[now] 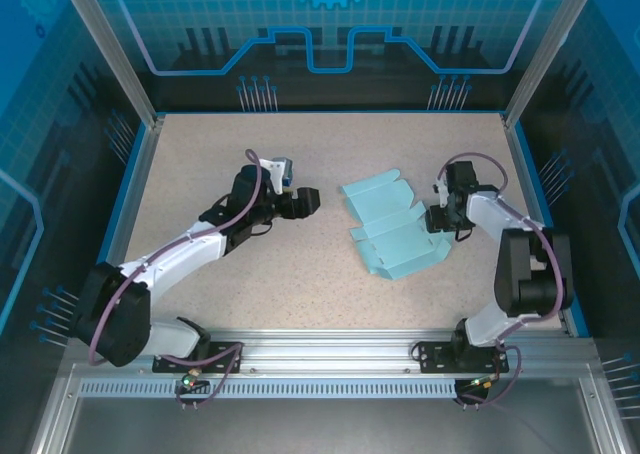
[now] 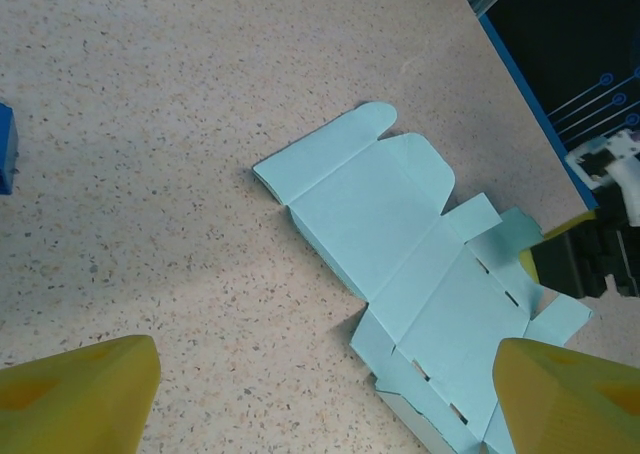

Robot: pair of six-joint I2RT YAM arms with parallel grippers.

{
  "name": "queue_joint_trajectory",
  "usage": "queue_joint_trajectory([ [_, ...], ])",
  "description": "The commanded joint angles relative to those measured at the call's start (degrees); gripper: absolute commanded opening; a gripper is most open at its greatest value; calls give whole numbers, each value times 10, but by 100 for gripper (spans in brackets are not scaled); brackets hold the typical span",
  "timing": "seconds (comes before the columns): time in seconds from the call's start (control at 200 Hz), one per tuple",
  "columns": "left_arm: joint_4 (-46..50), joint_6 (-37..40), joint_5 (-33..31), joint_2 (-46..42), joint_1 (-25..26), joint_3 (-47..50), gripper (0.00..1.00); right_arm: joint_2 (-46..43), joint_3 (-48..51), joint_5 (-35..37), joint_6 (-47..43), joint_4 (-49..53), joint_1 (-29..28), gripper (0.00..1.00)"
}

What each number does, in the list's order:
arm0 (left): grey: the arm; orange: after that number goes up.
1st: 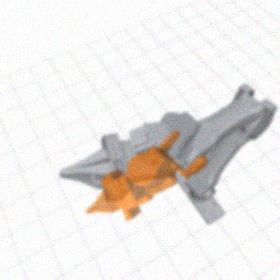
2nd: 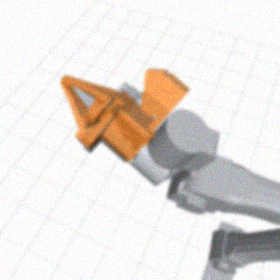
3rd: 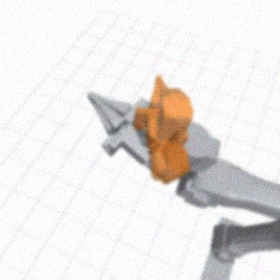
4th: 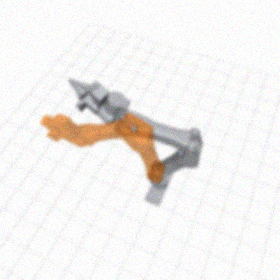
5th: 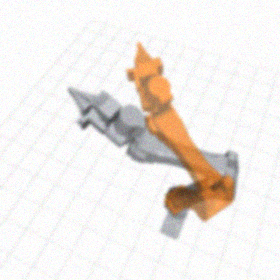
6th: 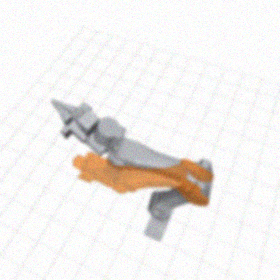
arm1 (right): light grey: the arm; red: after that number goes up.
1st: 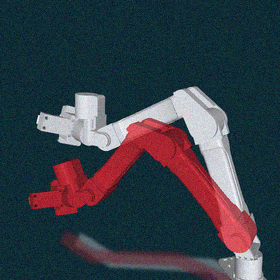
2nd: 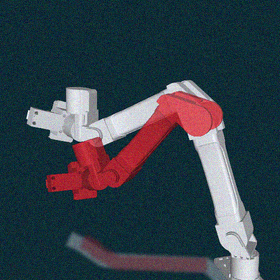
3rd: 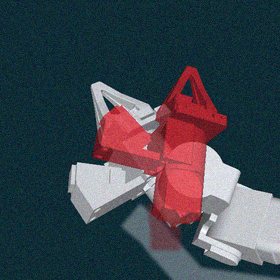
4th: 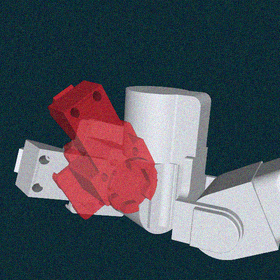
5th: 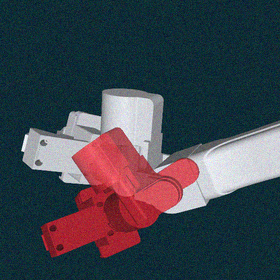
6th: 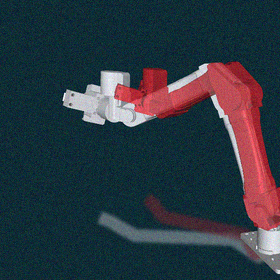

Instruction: Fold the paper box

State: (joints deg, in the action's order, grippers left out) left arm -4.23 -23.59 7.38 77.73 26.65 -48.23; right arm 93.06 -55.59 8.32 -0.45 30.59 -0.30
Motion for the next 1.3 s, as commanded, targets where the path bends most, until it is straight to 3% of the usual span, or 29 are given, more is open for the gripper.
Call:
queue_joint_trajectory([
  [0.0, 7, -8, 6, 3, 10, -14, 88, 39, -33, -28, -26, 26, 7, 42],
  [0.235, 13, -3, -10, -2, 14, -6, 87, 30, -38, -49, -46, 20, -6, 13],
  [0.375, 10, -2, -14, -1, 14, -9, 86, -21, -27, -90, -65, 6, -39, 3],
  [0.65, 28, 25, -15, 1, 15, -19, 83, -135, 4, -204, -85, -25, -95, 0],
  [0.745, 16, 96, -15, -6, 19, -20, 82, -164, 15, -263, -107, -46, -101, 0],
  [0.855, 10, 226, -18, -13, 19, -42, 86, -166, 6, -283, -146, -48, -125, 0],
  [1.035, 104, 436, -51, 28, -5, -151, 87, -136, -30, -292, -220, -31, -157, 0],
  [1.296, 276, 486, 172, 84, -117, -257, 88, -127, -43, -342, -269, -26, -151, 0],
])
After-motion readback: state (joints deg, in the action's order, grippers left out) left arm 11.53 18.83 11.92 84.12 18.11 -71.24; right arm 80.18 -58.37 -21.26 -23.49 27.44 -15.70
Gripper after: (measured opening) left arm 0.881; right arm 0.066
